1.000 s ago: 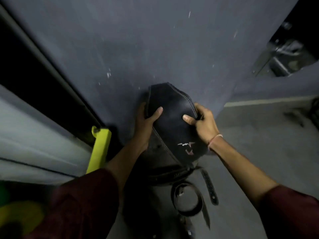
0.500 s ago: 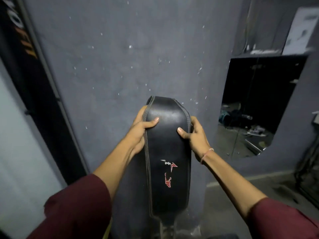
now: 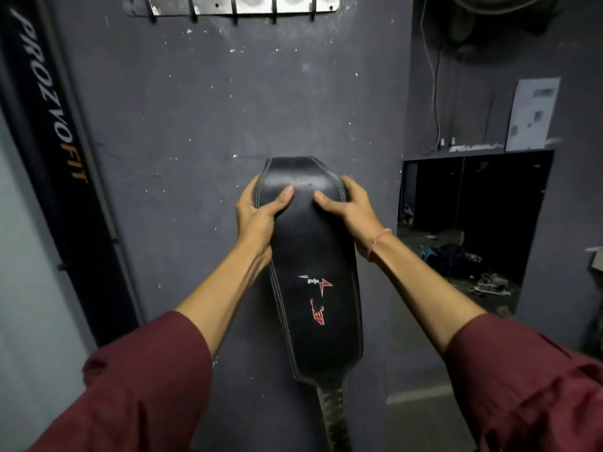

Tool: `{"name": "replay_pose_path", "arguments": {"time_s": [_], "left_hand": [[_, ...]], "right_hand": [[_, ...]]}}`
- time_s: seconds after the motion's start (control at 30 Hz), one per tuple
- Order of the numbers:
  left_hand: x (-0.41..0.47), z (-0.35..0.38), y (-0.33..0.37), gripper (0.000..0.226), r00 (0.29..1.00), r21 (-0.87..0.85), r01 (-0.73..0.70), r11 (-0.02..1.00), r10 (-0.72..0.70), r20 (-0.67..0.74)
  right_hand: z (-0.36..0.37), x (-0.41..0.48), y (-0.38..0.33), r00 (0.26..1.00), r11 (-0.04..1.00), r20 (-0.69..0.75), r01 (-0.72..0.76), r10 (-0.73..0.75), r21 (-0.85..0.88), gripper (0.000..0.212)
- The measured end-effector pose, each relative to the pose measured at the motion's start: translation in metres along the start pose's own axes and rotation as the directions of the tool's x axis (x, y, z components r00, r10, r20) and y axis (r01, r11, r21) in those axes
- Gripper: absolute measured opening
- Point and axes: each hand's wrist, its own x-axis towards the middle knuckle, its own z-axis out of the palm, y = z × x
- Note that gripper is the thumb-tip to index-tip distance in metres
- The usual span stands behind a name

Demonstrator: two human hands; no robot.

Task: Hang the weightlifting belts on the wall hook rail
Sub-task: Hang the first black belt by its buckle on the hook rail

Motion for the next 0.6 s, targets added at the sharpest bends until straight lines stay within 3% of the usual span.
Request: {"name": "replay_pose_path", "arguments": {"time_s": [0.1, 0.23, 0.47, 0.6], "left_hand": [[0.007, 0.013, 0.011, 0.039, 0.998, -0.003, -0.061, 0.998, 0.061, -0.016], [0.023, 0.02, 0.024, 0.049, 0.993, -0.021, -0.094, 0.995, 0.092, -0.077], [0.044, 0.016, 0.049, 0.049, 0.988, 0.016, -0.145, 0.989, 0.145, -0.043], [0.046, 0.004, 0.043, 0.043, 0.992, 0.036, -0.122, 0.992, 0.123, -0.018]], "right_hand": [[0.002, 0.013, -0.012, 0.997, 0.998, -0.047, 0.068, -0.069, -0.013, 0.031], [-0.003, 0.009, 0.002, 0.995, 0.995, -0.033, 0.098, -0.097, 0.024, 0.046], [-0.011, -0.085, 0.135, 0.979, 0.977, 0.003, -0.202, 0.202, -0.066, 0.051], [0.011, -0.032, 0.079, 0.995, 0.996, -0.059, -0.076, 0.079, 0.045, 0.044]]}}
